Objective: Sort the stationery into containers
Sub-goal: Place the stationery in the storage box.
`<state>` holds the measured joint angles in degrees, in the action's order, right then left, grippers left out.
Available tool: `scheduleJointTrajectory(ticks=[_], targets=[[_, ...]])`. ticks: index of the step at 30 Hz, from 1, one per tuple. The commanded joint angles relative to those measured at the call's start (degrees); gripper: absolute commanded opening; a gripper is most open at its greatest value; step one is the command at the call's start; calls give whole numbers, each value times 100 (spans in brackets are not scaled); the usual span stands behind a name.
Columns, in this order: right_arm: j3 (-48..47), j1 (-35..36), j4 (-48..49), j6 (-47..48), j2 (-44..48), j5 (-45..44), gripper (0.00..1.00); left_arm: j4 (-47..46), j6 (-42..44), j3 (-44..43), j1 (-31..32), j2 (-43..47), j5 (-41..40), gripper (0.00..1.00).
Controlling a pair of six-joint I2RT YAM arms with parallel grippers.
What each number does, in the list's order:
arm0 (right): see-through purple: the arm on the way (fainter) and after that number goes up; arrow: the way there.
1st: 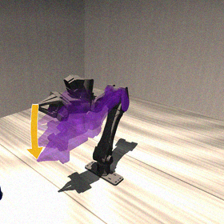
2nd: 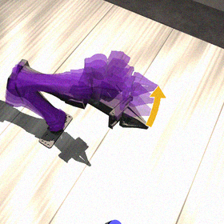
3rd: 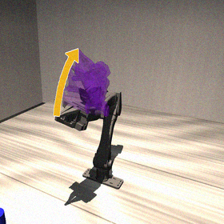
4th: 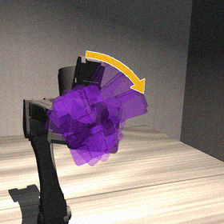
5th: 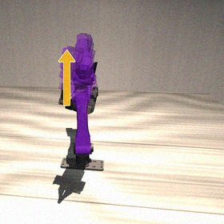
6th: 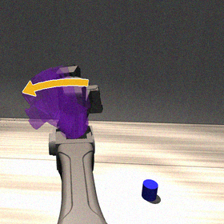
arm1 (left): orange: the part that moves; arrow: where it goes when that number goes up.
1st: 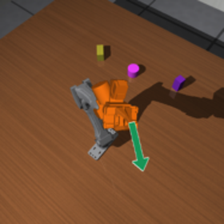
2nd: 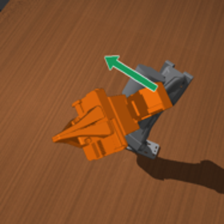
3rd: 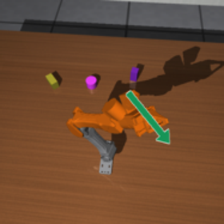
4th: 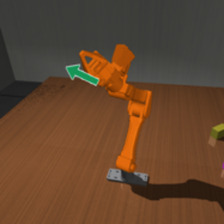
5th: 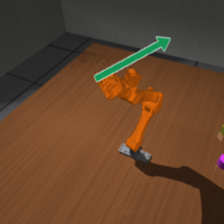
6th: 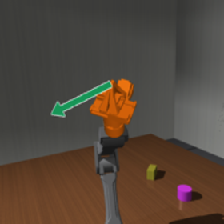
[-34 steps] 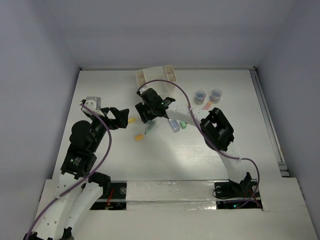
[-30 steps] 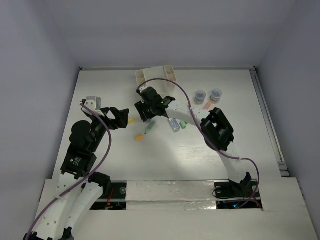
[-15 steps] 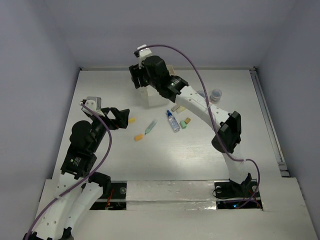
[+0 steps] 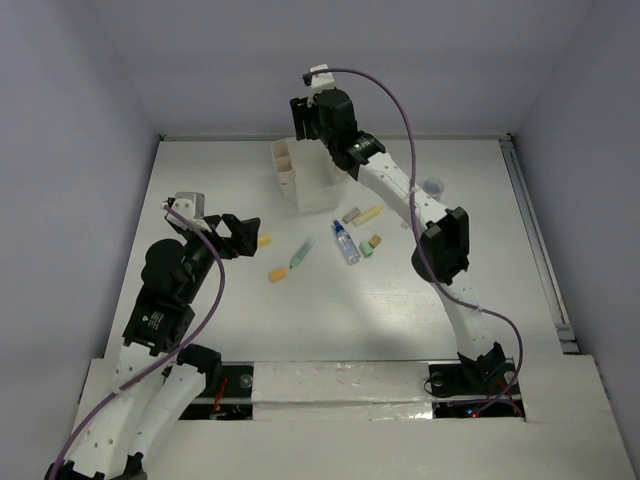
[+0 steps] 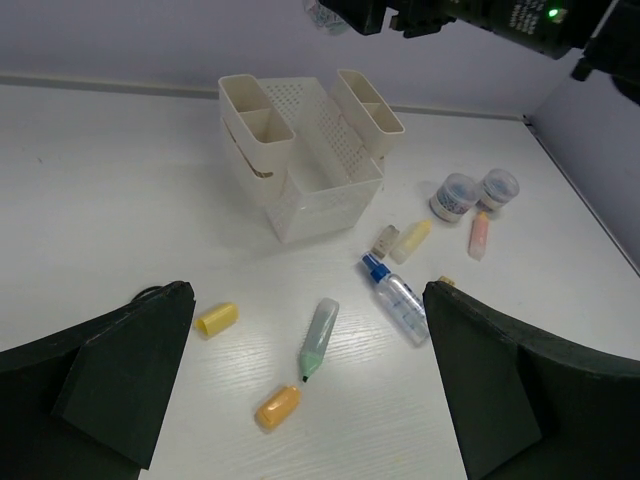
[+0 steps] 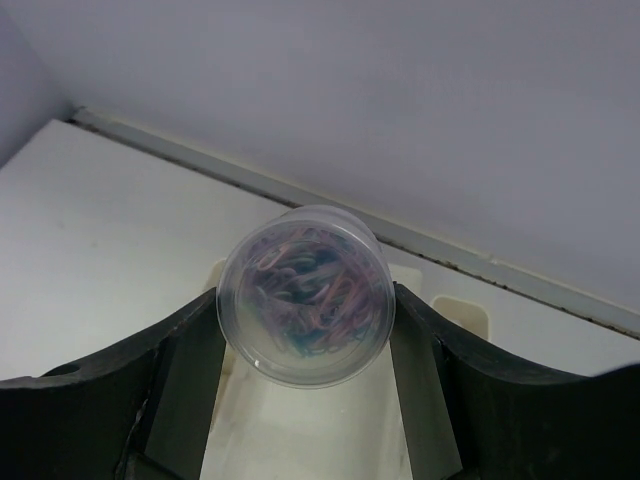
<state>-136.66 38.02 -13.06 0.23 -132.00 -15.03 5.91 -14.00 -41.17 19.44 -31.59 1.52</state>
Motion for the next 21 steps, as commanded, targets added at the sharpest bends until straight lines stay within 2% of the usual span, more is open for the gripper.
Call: scheduleJointTrajectory(ticks=[1, 6, 21], targets=[[-676, -145, 620, 109, -351, 148, 37, -178, 11, -137, 25, -48, 59, 99], [-730, -146, 884, 162, -773, 386, 37, -169, 11, -137, 25, -75, 50, 99], [-713, -251, 1077, -14, -1372, 316, 38, -134, 11, -155, 77, -128, 24, 99]])
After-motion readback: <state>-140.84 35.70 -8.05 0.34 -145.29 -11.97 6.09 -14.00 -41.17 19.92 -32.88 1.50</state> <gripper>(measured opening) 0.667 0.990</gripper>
